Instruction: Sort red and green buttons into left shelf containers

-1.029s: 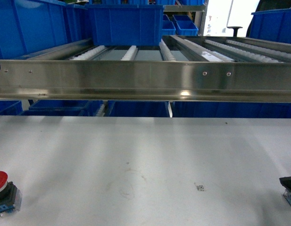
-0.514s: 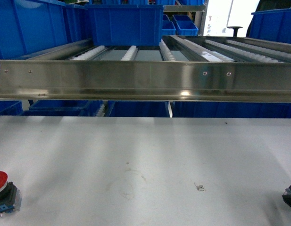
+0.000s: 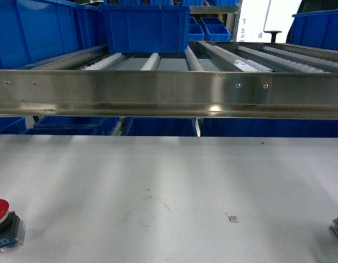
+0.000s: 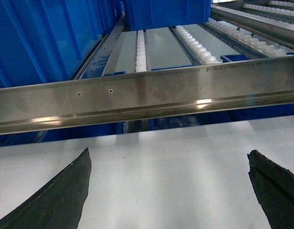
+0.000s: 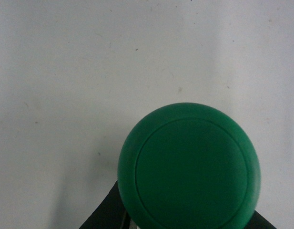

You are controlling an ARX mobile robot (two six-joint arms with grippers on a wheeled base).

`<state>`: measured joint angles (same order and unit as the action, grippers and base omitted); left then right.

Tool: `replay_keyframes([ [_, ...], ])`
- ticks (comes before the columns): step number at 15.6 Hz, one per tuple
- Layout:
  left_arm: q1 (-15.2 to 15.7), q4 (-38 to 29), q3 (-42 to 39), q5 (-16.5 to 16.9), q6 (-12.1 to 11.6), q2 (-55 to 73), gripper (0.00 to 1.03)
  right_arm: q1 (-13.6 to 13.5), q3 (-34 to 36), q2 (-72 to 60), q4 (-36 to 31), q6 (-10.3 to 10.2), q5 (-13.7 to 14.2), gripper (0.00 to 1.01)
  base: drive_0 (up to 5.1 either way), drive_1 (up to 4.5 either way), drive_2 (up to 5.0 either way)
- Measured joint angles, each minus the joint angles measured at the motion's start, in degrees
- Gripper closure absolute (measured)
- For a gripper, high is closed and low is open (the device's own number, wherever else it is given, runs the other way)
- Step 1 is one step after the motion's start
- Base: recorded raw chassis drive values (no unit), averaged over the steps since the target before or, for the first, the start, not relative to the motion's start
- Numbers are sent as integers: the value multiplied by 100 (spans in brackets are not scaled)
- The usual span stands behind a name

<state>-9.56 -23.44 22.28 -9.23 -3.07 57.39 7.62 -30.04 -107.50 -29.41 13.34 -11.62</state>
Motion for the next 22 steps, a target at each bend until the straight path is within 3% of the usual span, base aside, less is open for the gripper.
replay_keyframes([
  [2, 0, -2, 0, 0, 0, 0, 5, 319, 765, 1366, -70, -20, -396, 74, 0, 0, 0],
  [5, 0, -2, 0, 0, 0, -2, 5, 494, 1335, 2603, 321, -20, -678, 74, 0, 0, 0],
  [7, 0, -2, 0, 0, 0, -2, 5, 603, 1919, 4133, 1182, -20, -911, 74, 0, 0, 0],
  [10, 0, -2, 0, 0, 0, -2, 5, 586, 2481, 6057, 2081, 72, -804, 74, 0, 0, 0],
  [13, -210, -249, -61, -573, 81, 232, 5, 588, 2437, 6183, 2050, 131, -787, 74, 0, 0, 0],
  [22, -564, -299, -74, -1102, 313, 872, 5, 588, 2437, 6186, 2035, 133, -787, 74, 0, 0, 0],
])
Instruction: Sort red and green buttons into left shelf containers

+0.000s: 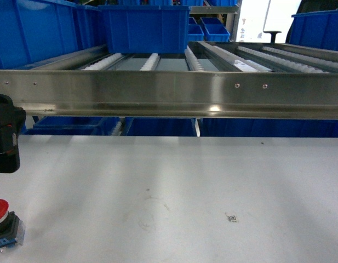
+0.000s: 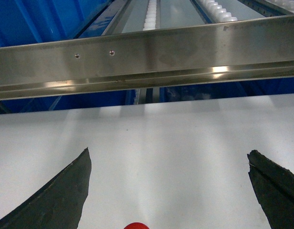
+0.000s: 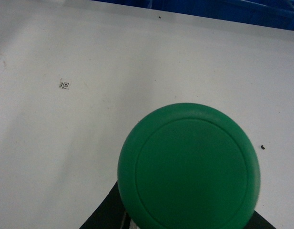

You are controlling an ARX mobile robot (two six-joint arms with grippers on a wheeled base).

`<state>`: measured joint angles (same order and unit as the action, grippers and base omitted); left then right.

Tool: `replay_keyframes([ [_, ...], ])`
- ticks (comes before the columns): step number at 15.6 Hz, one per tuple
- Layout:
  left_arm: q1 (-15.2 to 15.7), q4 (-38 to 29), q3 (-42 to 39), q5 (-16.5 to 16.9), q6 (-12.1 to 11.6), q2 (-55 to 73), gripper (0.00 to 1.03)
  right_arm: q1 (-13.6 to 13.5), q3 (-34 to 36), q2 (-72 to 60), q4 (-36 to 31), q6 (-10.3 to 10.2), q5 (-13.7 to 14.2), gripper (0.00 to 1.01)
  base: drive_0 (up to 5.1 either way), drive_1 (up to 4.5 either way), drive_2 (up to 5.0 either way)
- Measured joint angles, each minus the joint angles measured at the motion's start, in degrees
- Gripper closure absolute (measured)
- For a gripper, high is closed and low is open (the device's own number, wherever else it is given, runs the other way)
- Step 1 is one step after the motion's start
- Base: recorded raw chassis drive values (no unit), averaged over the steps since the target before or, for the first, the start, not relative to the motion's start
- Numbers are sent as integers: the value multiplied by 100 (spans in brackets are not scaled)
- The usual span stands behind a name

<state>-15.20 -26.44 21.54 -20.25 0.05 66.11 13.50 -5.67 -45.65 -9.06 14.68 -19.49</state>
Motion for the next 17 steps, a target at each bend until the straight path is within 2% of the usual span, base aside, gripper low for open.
replay_keyframes([
  [2, -50, 90, 15, -219, 87, -4, 5, 0, 0, 2, -2, 0, 0, 74, 0, 0, 0],
  [3, 22, 76, -39, -463, 168, -70, 5, 0, 0, 2, -2, 0, 0, 74, 0, 0, 0],
  [5, 470, -378, -533, -527, 247, 286, 5, 0, 0, 2, -2, 0, 0, 75, 0, 0, 0],
  [6, 782, -737, -634, -374, 254, 684, 5, 0, 0, 2, -2, 0, 0, 75, 0, 0, 0],
  [7, 981, -920, -715, 2, 278, 1325, 5, 0, 0, 2, 0, 0, 2, 75, 0, 0, 0],
  [9, 975, -1259, -605, 118, 275, 1871, 5, 0, 0, 2, -2, 0, 2, 75, 0, 0, 0],
  [17, 994, -1554, -356, 210, 348, 2896, 5, 0, 0, 2, -2, 0, 2, 75, 0, 0, 0],
])
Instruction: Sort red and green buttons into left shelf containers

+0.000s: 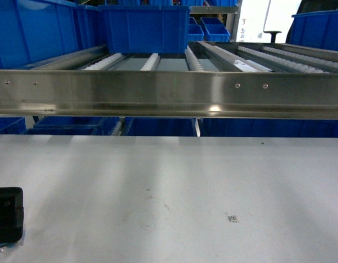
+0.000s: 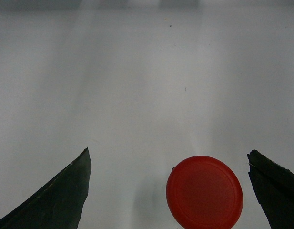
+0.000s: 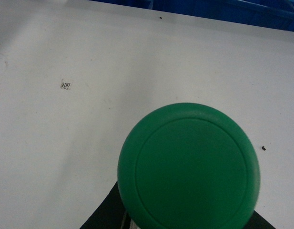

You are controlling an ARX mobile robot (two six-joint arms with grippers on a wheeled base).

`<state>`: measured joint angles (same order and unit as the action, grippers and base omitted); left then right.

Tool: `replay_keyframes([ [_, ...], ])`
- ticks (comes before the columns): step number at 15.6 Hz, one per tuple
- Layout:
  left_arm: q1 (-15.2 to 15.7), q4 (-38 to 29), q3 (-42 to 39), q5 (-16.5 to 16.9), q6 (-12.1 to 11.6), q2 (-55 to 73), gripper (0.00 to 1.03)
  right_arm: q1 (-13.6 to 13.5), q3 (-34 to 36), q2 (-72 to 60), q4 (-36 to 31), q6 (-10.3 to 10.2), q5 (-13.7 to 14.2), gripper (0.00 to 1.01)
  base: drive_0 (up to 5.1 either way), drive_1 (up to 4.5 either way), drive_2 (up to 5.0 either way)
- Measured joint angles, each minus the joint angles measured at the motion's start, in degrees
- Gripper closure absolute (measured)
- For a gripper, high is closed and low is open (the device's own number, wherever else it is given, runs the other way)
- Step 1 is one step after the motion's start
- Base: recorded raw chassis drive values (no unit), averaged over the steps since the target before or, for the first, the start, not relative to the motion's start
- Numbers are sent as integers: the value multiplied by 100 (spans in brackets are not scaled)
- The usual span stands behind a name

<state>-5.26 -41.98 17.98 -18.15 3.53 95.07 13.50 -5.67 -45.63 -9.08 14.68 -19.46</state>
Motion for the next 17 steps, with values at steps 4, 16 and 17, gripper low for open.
replay_keyframes([
  [4, -92, -125, 4, 63, 90, 343, 5, 0, 0, 0, 2, 0, 0, 75, 0, 0, 0],
  [16, -26, -393, 352, 551, 205, 1220, 5, 0, 0, 0, 0, 0, 0, 75, 0, 0, 0],
  [17, -26, -402, 352, 529, 247, 1237, 5, 0, 0, 0, 0, 0, 0, 75, 0, 0, 0],
])
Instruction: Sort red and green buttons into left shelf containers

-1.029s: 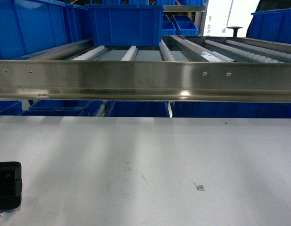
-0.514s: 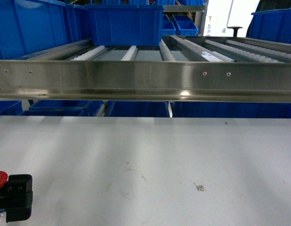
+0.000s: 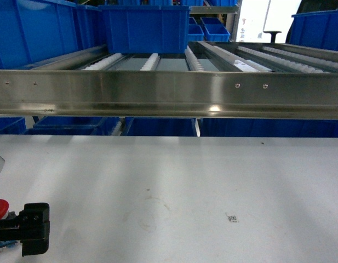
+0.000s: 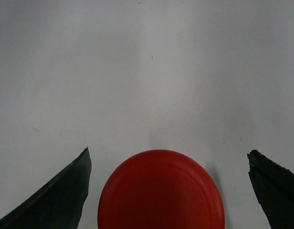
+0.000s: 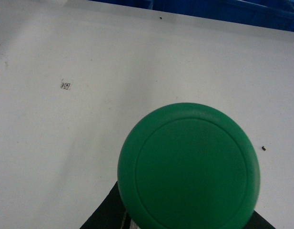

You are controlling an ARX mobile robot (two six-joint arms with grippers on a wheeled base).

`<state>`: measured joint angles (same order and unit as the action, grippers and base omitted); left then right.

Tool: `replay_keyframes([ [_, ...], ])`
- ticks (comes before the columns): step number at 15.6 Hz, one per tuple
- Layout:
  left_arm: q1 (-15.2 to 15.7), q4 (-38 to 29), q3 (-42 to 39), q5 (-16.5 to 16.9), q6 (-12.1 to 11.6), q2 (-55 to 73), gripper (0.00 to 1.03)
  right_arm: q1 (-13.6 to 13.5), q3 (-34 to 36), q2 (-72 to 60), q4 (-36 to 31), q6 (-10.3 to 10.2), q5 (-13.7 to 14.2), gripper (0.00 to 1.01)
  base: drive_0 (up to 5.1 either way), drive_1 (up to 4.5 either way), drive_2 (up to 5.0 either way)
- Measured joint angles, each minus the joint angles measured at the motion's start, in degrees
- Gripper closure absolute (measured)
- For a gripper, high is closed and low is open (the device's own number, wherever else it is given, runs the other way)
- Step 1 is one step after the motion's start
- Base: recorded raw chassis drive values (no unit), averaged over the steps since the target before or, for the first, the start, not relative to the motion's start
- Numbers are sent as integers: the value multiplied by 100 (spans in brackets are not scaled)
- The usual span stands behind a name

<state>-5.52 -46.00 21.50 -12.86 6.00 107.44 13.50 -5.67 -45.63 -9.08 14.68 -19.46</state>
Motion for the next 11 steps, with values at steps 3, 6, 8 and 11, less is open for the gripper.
replay_keyframes([
  [3, -33, 177, -9, -61, 42, -9, 25, 0, 0, 0, 0, 0, 0, 75, 0, 0, 0],
  [6, -63, 153, -20, -87, 133, 15, 60, 0, 0, 0, 0, 0, 0, 75, 0, 0, 0],
  [8, -63, 17, -35, -83, 136, 35, 76, 0, 0, 0, 0, 0, 0, 75, 0, 0, 0],
  [11, -63, -22, -90, -61, 157, 28, 77, 0, 0, 0, 0, 0, 0, 75, 0, 0, 0],
])
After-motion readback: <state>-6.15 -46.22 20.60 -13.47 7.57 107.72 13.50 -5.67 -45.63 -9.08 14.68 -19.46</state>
